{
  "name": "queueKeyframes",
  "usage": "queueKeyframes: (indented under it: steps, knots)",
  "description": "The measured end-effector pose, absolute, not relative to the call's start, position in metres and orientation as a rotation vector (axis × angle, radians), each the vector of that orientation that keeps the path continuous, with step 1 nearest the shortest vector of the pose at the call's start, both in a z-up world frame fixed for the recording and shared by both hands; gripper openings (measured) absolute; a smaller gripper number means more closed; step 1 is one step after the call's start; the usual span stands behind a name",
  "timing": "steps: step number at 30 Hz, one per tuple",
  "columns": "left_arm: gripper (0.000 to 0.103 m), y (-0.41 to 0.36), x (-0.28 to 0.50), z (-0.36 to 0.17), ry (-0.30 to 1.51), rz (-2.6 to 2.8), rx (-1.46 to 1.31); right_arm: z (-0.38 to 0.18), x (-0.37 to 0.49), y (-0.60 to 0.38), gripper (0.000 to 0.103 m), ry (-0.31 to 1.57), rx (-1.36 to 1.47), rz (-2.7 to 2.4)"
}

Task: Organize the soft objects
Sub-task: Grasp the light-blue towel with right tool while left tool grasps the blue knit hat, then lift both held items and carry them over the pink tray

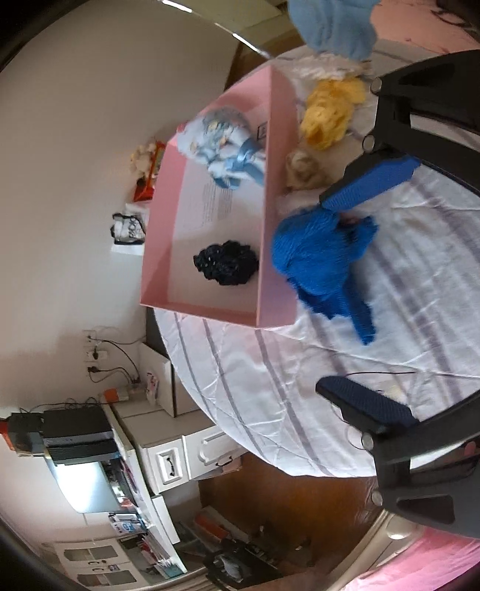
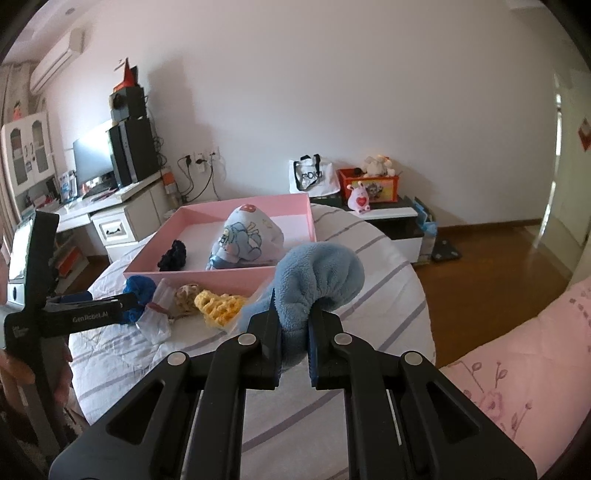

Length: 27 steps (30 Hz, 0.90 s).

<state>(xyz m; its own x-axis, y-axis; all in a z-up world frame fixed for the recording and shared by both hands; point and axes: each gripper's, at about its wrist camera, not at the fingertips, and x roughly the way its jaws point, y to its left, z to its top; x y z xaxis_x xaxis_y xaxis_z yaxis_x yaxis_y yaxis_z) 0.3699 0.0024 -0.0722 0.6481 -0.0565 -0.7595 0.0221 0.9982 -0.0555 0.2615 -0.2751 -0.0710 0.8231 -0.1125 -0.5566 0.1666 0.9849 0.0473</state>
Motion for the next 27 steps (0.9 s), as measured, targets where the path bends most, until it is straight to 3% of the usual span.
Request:
queueKeyframes:
  steps: [3, 5, 9, 27]
  knots:
    - [0.066, 0.002, 0.388, -0.084, 0.913, -0.084, -0.085, -0.075, 0.267, -0.272, 0.010, 0.600, 0.089, -0.147]
    - [0.051, -0.003, 0.397, -0.093, 0.939, -0.132, -0.095, -0.078, 0.271, -0.270, 0.010, 0.609, 0.085, -0.142]
    - [0.042, -0.013, 0.398, -0.097, 0.908, -0.112, -0.023, -0.081, 0.275, -0.268, 0.010, 0.622, 0.080, -0.142]
    - [0.038, -0.015, 0.333, -0.061, 0.813, -0.034, 0.027, -0.062, 0.256, -0.249, 0.010, 0.581, 0.061, -0.115]
